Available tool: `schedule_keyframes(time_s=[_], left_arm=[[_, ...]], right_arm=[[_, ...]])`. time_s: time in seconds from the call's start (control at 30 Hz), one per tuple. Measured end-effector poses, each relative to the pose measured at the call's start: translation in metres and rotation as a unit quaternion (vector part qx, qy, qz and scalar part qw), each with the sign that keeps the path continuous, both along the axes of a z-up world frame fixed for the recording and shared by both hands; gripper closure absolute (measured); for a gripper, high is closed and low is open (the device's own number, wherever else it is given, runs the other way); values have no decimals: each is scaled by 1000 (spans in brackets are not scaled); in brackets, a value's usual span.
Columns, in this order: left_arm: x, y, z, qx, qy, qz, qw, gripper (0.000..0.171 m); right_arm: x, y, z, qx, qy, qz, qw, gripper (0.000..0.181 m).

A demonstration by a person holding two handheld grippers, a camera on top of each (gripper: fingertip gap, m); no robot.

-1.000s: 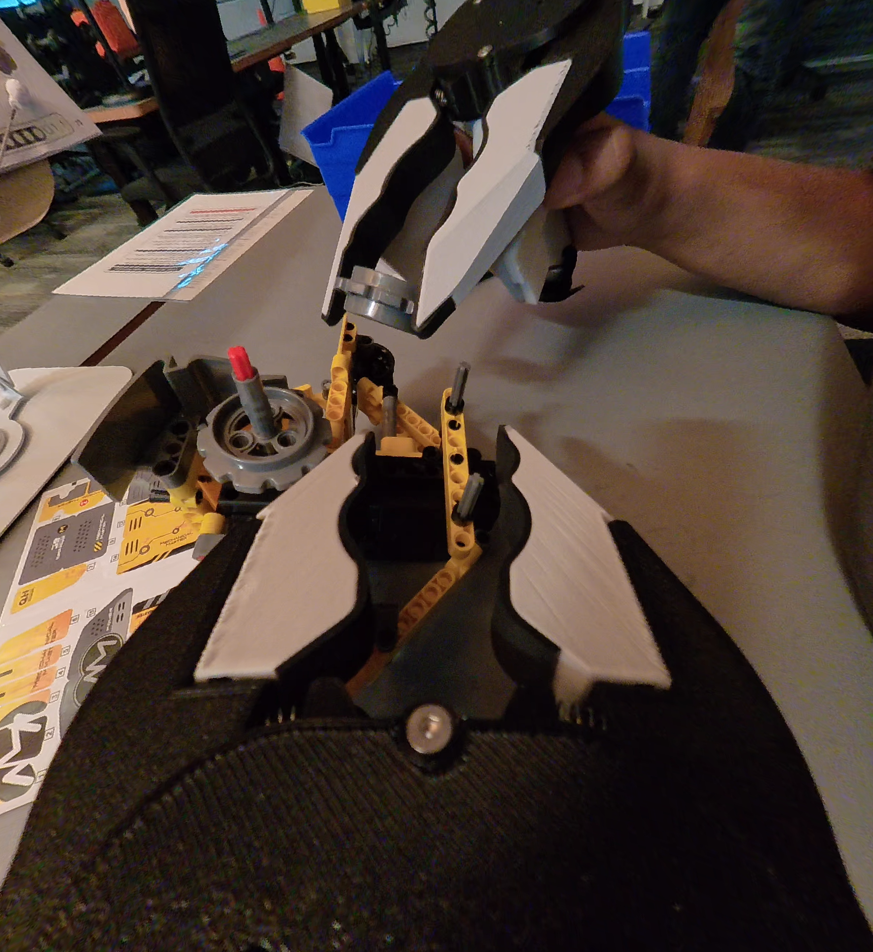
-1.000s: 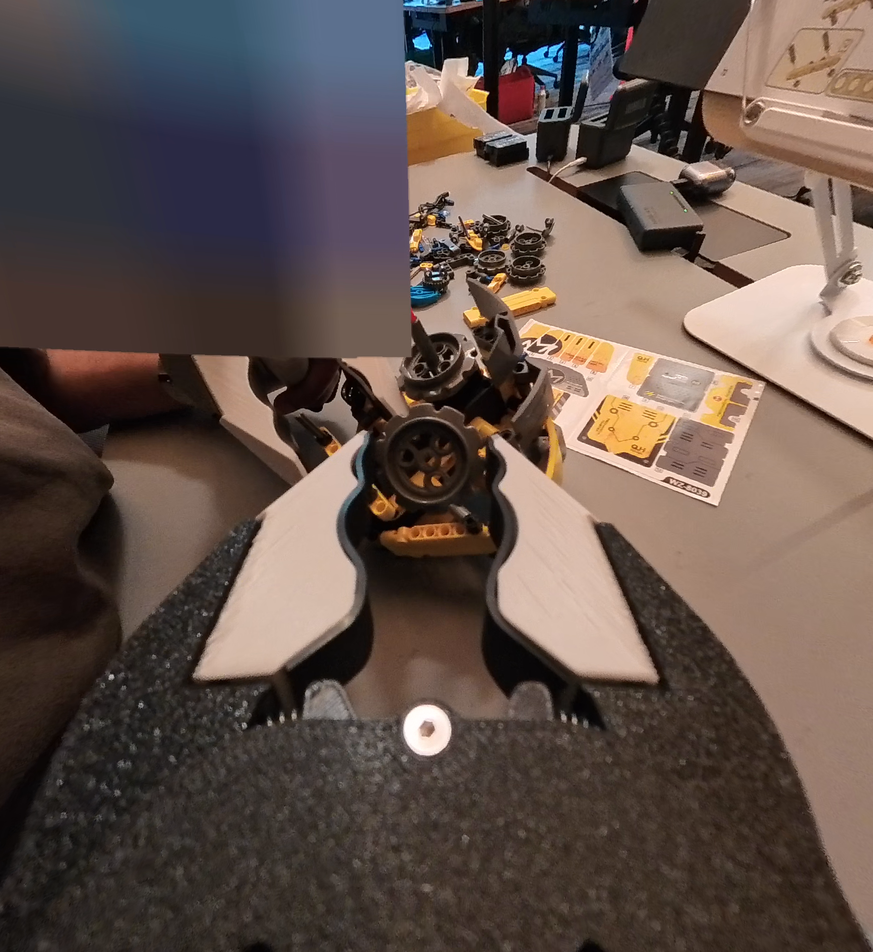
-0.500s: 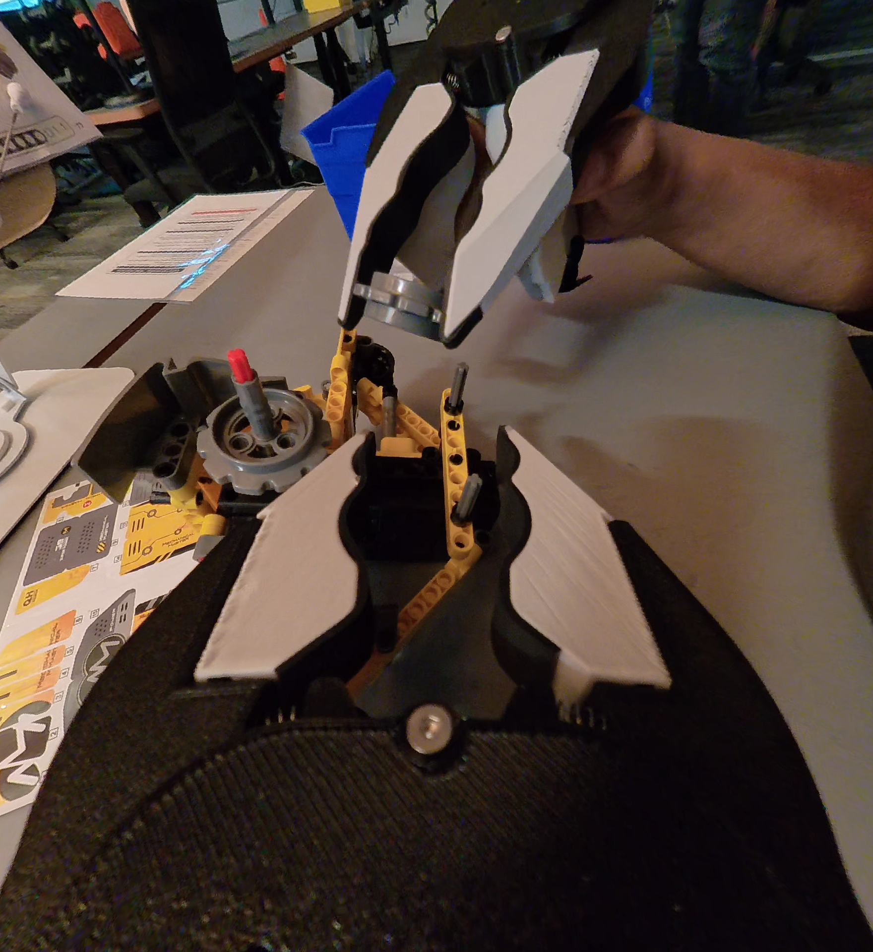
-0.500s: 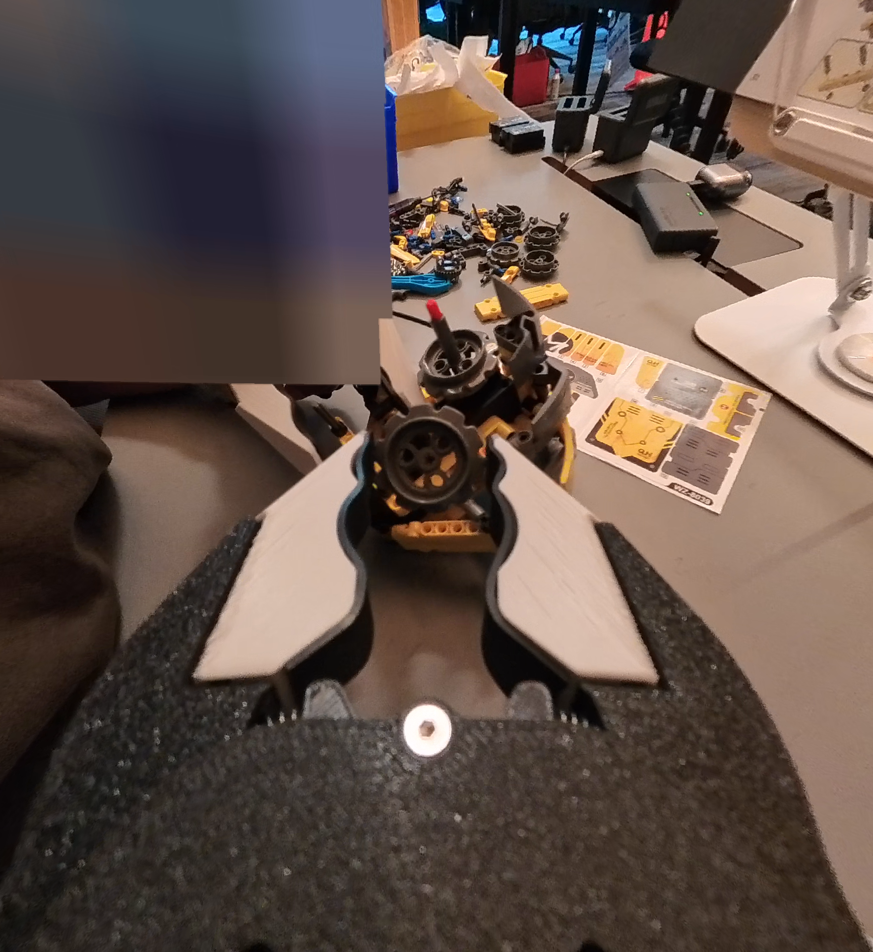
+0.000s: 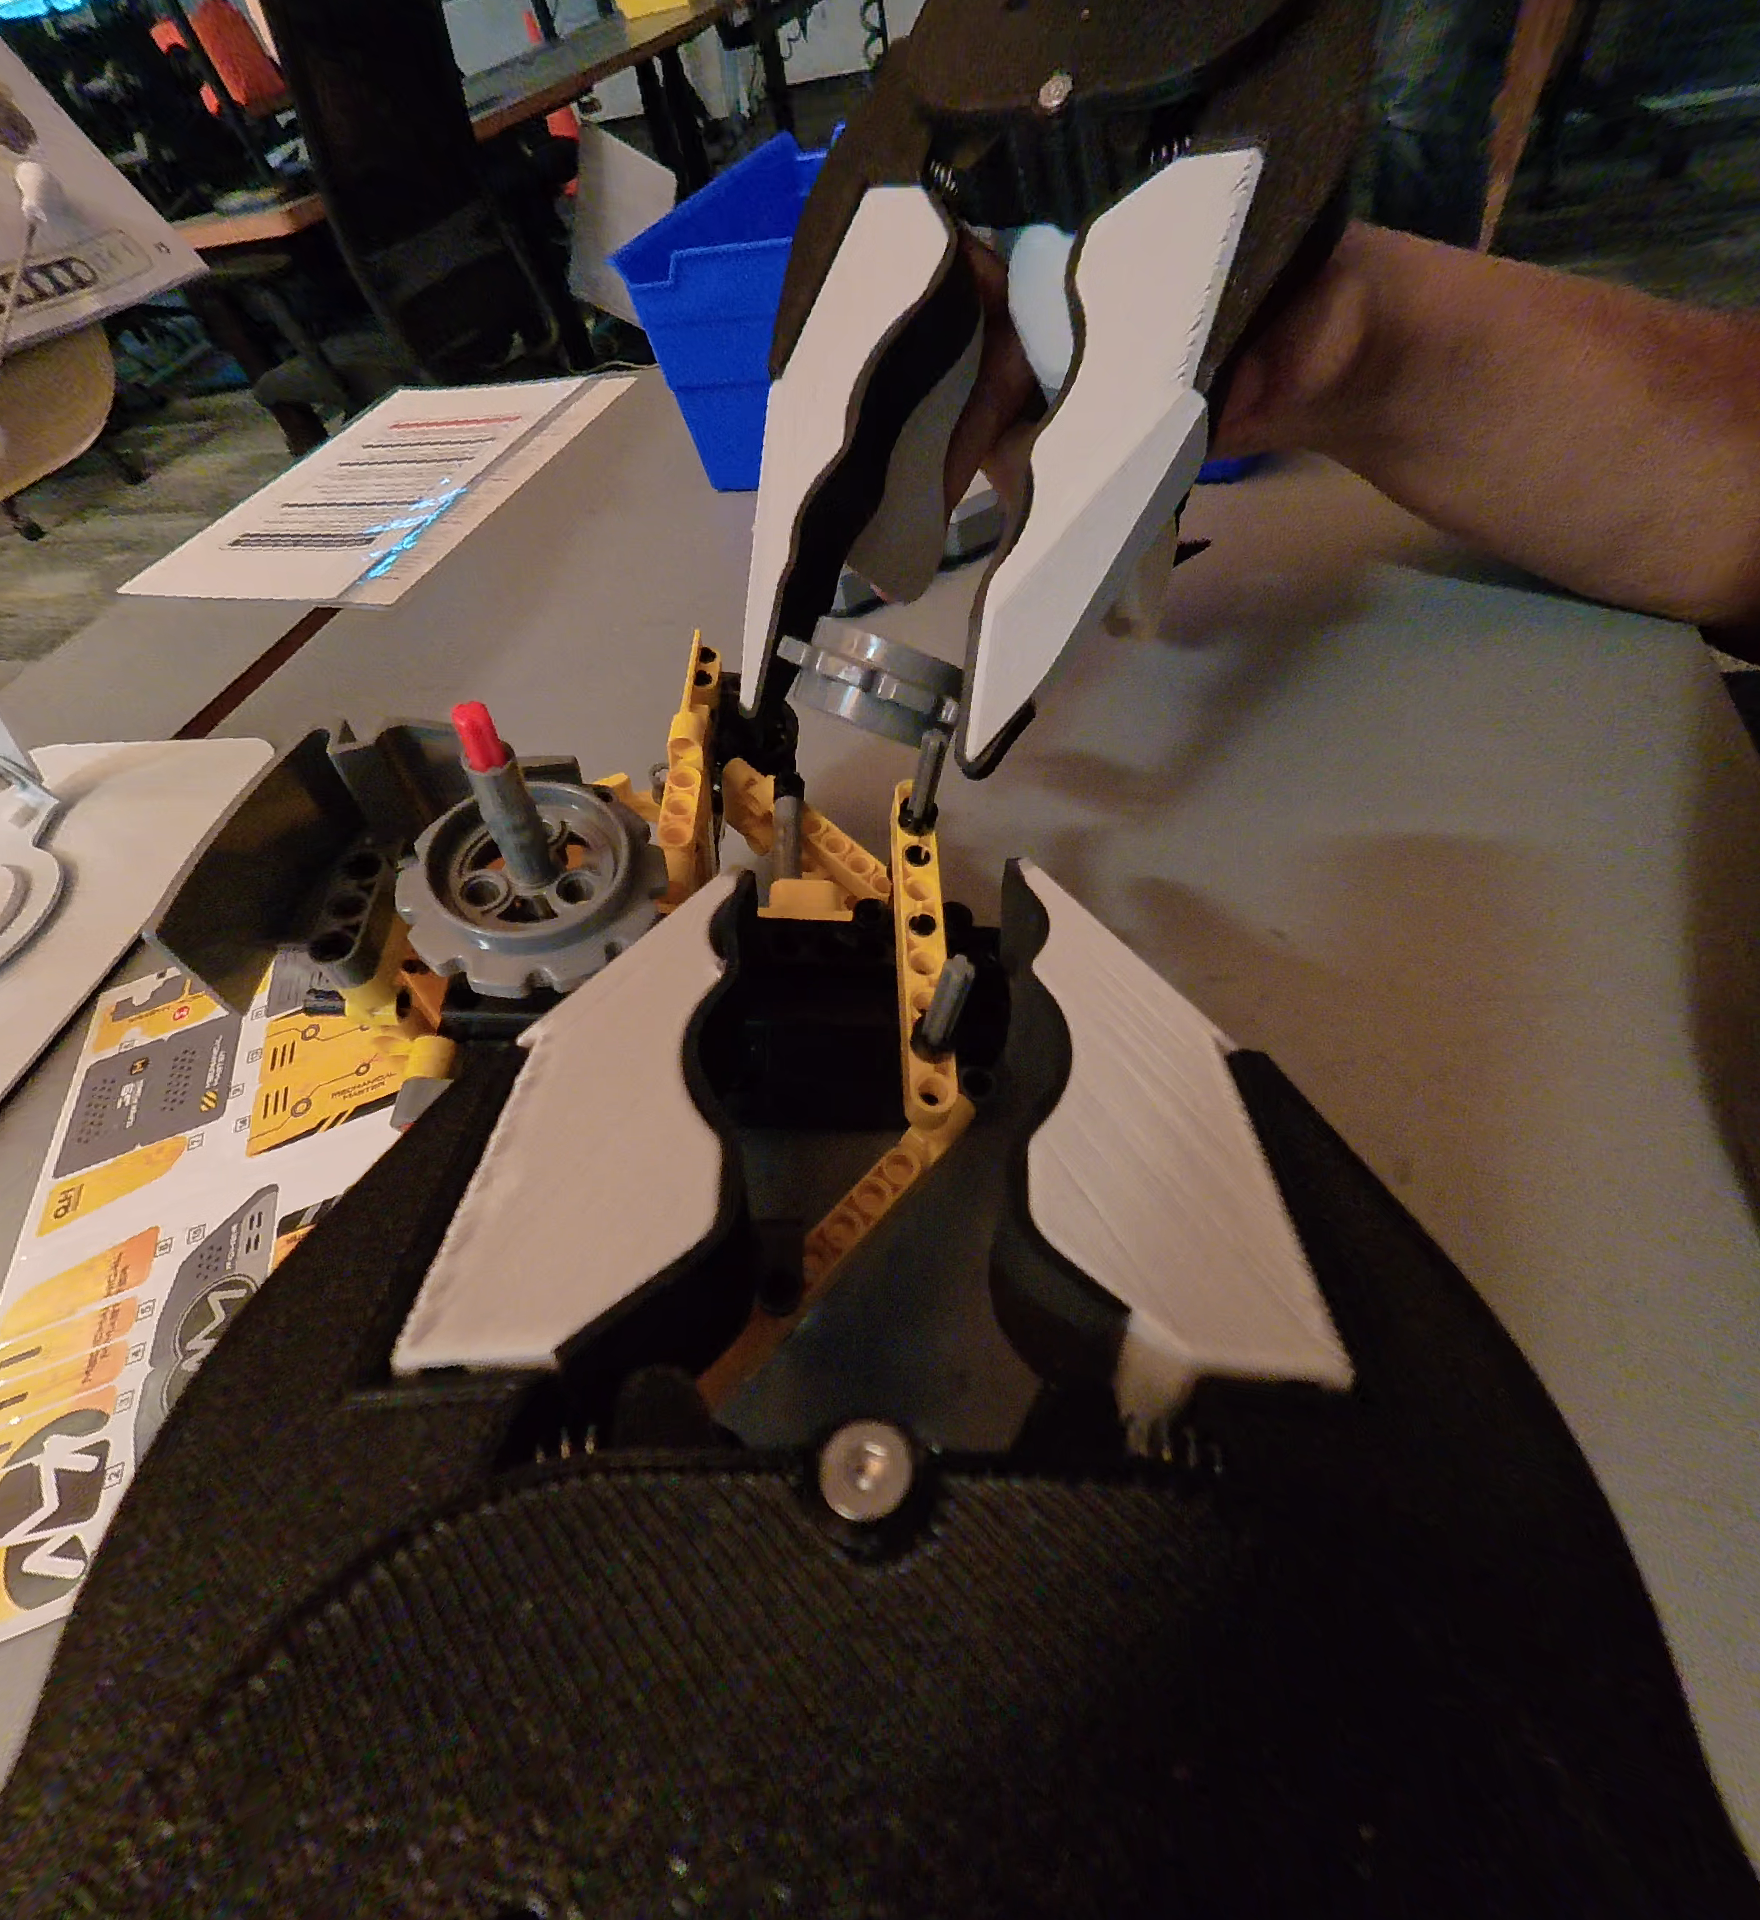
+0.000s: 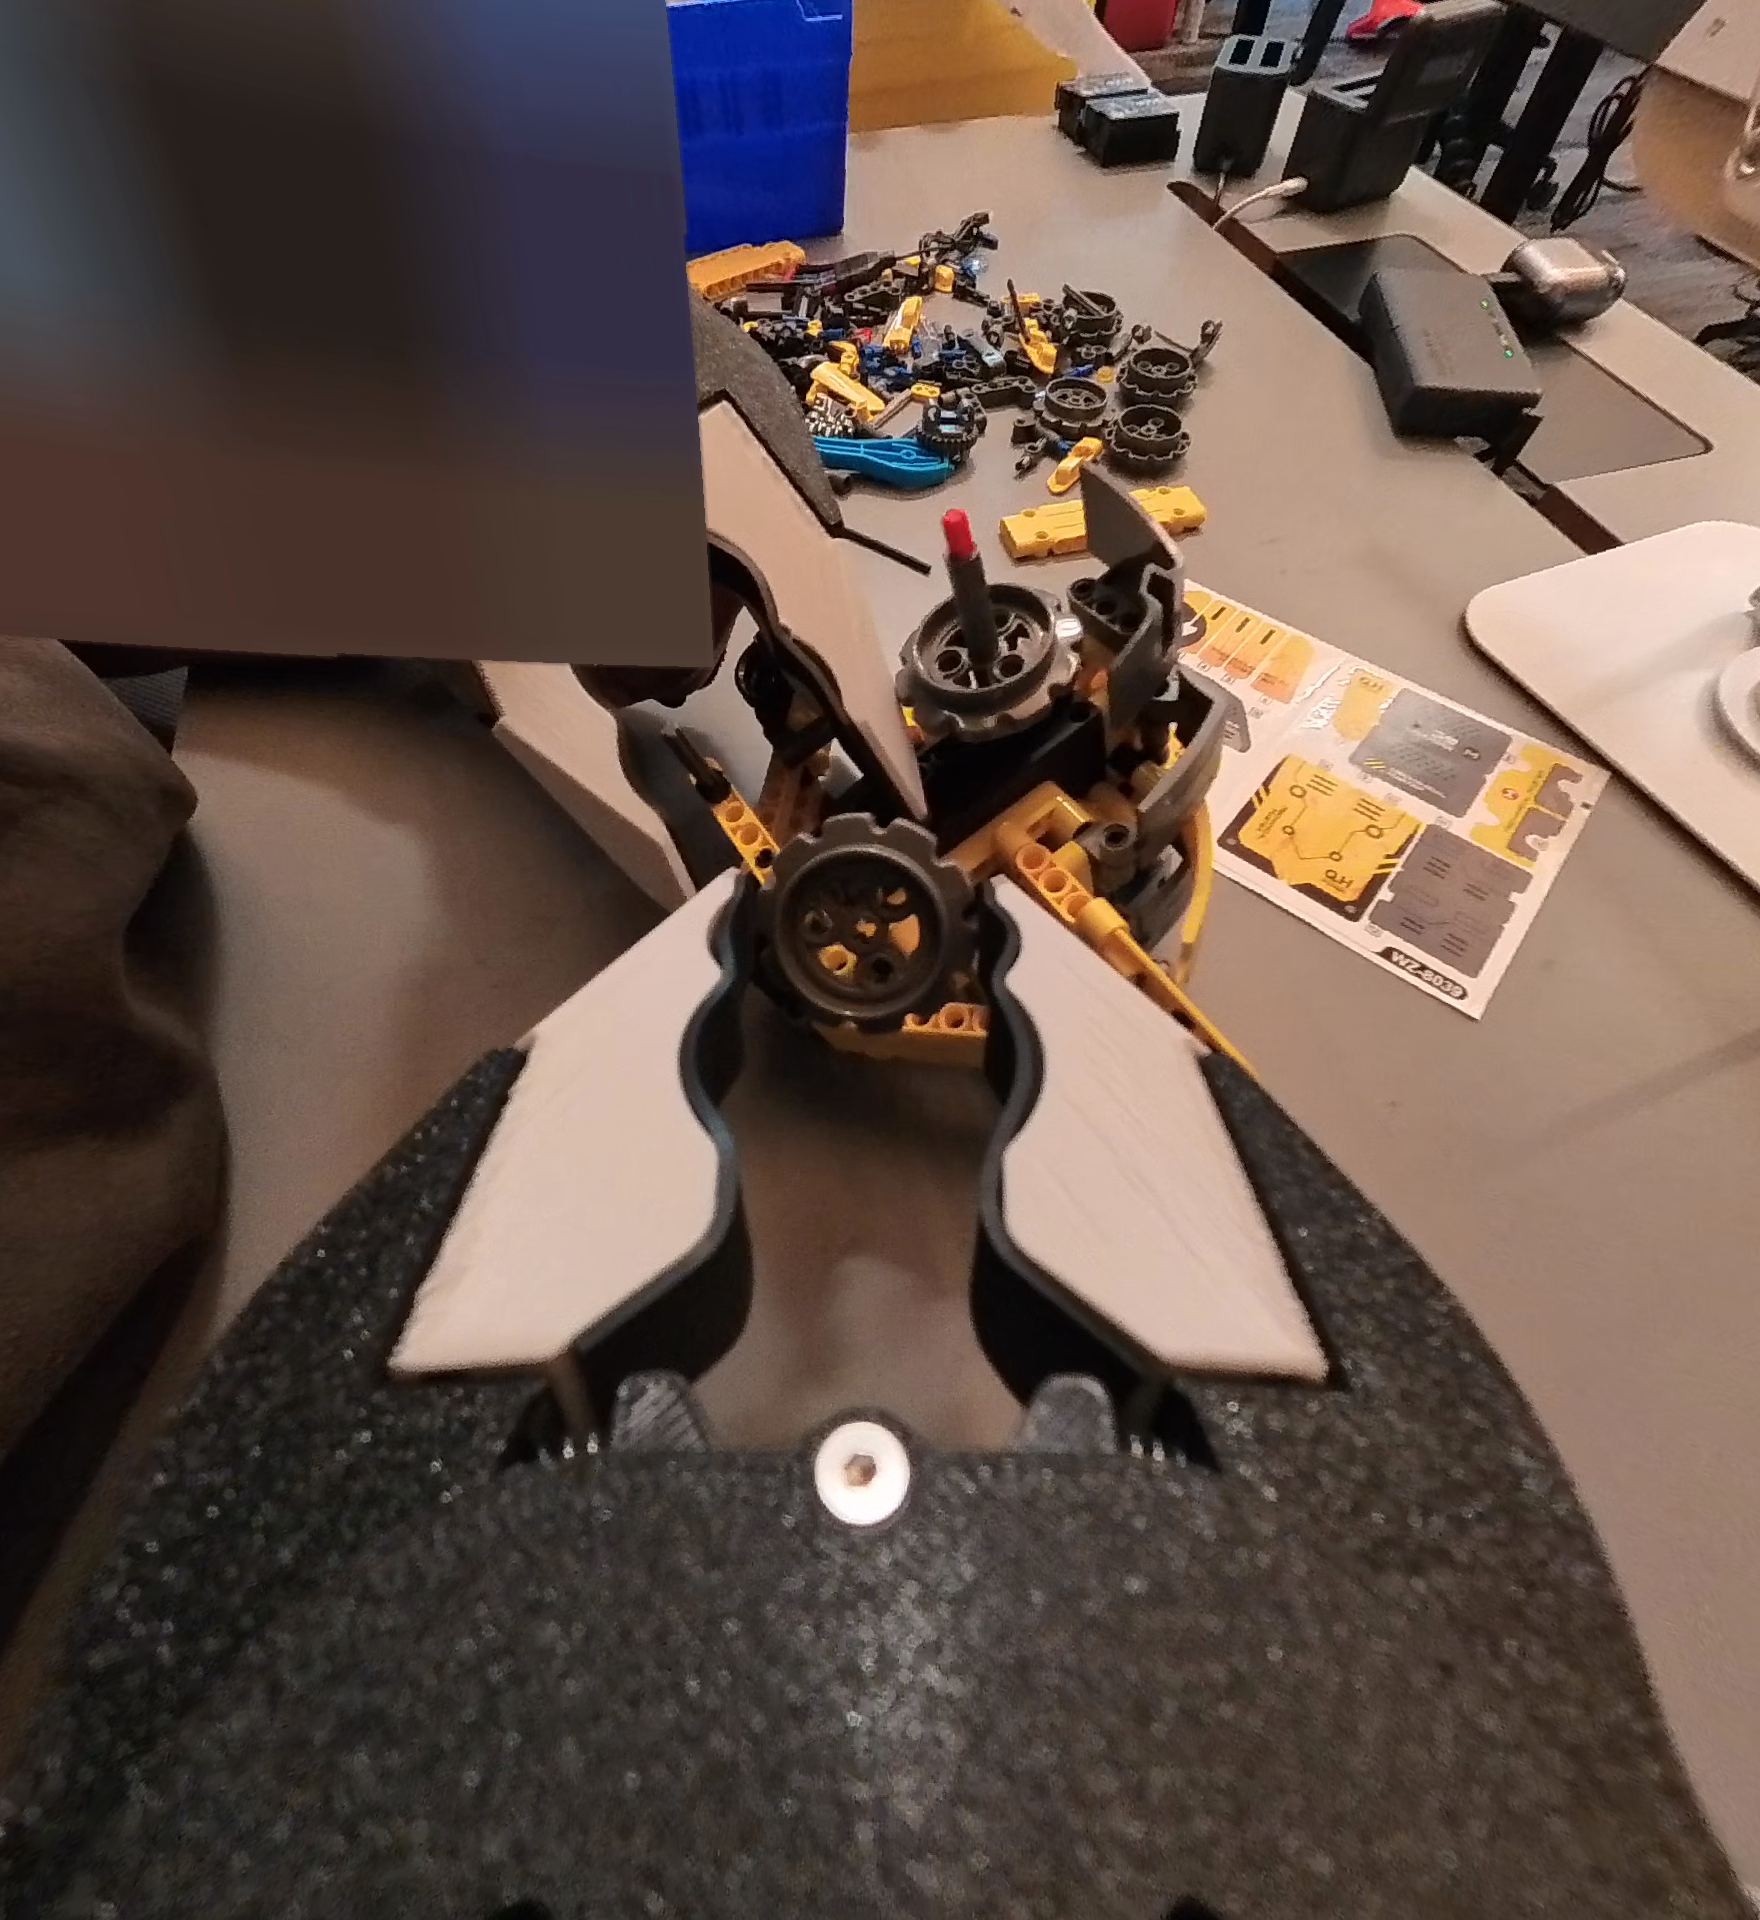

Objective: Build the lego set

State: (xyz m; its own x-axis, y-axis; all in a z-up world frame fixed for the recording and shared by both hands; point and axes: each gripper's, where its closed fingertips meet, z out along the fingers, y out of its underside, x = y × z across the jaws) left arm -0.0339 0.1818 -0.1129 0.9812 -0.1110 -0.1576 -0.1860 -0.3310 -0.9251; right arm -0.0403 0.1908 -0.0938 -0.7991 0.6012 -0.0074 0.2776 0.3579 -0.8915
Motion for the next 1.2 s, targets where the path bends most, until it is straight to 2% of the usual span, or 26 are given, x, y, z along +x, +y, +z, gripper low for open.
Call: schedule_keyframes(time_s=[0.3, 0.47, 0.63, 0.93, 1.2], left_arm=[[0, 0, 0, 1, 0, 0, 1000, 126], [-1, 0, 0, -1, 3, 1, 1000, 126], [1, 0, 0, -2, 5, -6, 1000, 134], [2, 1, 0, 0, 9, -5, 1000, 144], [6, 2, -5, -15, 43, -2, 999, 148]], right_arm=[[7, -3, 7, -11, 2, 18, 1000, 139], [2, 14, 11, -9, 8, -9, 1000, 140], [9, 7, 25, -29, 19, 7, 999, 140], [11, -14, 6, 110, -11, 31, 993, 140], [12, -14, -2, 237, -33, 30, 970, 139]])
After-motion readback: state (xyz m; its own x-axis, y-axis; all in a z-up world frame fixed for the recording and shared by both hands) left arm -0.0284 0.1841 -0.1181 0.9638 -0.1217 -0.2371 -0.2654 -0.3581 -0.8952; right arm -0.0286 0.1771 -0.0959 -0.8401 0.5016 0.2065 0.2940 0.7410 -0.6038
